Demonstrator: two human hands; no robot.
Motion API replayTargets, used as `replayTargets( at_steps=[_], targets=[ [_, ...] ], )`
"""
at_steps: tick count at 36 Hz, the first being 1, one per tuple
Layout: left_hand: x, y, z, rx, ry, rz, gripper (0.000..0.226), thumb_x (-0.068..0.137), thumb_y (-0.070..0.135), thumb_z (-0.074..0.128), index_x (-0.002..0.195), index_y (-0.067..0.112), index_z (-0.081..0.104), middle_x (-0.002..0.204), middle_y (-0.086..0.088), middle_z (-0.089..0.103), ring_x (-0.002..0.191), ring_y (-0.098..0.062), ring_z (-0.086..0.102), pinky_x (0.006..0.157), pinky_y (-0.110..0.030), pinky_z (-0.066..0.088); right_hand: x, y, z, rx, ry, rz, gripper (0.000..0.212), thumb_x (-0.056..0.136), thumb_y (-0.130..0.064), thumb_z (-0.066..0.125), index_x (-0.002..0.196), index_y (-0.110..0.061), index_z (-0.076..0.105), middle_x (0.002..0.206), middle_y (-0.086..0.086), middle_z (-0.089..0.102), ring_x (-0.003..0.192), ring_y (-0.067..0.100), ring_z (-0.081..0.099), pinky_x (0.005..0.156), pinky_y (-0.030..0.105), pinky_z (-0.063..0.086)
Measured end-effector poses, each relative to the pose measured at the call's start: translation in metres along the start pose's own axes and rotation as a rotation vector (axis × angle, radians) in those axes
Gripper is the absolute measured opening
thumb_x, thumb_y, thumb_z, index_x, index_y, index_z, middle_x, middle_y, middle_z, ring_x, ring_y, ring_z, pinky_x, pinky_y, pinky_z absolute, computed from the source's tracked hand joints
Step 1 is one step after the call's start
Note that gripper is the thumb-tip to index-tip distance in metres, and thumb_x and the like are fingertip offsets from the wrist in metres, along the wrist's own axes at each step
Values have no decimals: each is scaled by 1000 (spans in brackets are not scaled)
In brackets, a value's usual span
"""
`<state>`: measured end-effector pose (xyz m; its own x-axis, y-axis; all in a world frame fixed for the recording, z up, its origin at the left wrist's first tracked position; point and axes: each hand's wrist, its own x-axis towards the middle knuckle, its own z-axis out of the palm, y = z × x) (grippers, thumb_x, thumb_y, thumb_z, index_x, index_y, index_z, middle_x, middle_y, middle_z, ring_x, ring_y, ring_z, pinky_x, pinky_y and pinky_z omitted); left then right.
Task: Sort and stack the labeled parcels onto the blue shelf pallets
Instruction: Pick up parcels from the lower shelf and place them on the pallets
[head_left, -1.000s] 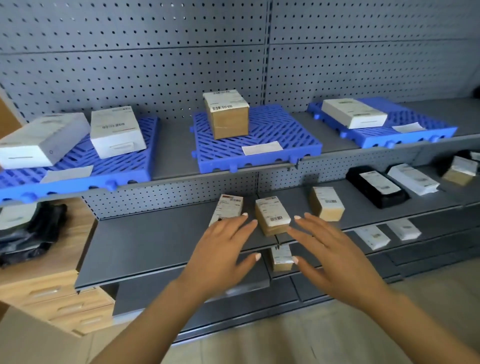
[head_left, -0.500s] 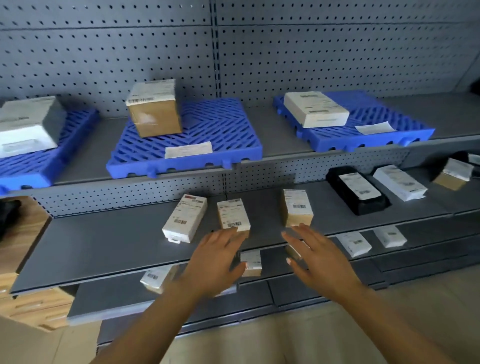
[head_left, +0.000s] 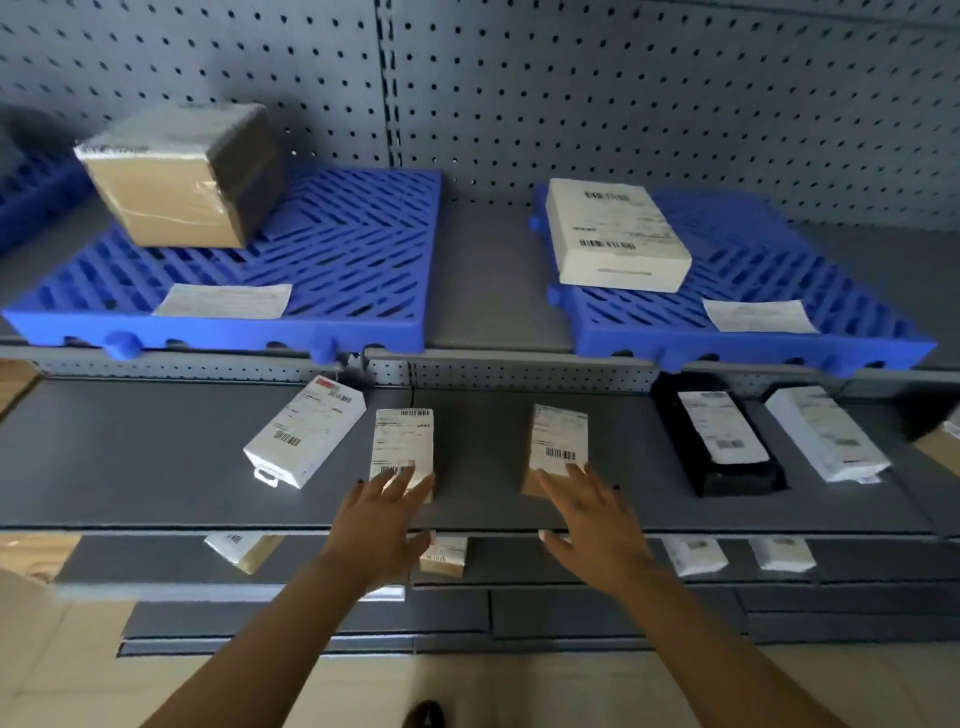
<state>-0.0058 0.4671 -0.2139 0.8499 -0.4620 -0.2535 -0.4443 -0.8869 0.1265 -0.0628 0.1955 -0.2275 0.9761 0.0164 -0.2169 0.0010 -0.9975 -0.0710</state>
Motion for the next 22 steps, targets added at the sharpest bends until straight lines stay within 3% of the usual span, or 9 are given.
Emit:
replayTargets(
  at_steps=[6,13,17,22],
  targets=[
    [33,-19,14,-49,-23,-93,69,96,53,41,152,36,6,161,0,0,148,-24,5,118,-42,9,37,12,5,-37,-54,27,71,94,-55,40,151,-36,1,159,5,3,145,30,1,113,54,21],
    [61,-25,41,-26,-49,-121,71,95,56,39,150,42,-4,160,-5,-12,147,-28,-5,118,-52,8,72,21,27,-43,-109,64,81,91,-62,40,148,-41,-12,157,8,-21,142,34,-22,110,64,9],
    [80,-24,51,16,-16,-107,73,94,60,37,149,43,-7,159,-6,-18,146,-30,-12,116,-58,8,86,27,44,90,-126,52,85,87,-64,46,145,-48,-13,154,4,-31,138,30,-33,110,68,10],
    [102,-26,64,55,-17,-84,76,90,64,40,148,46,-6,158,-6,-22,144,-32,-20,110,-66,10,95,30,61,123,-83,38,81,87,-64,46,143,-54,-12,152,-3,-34,137,25,-35,110,67,6]
  ],
)
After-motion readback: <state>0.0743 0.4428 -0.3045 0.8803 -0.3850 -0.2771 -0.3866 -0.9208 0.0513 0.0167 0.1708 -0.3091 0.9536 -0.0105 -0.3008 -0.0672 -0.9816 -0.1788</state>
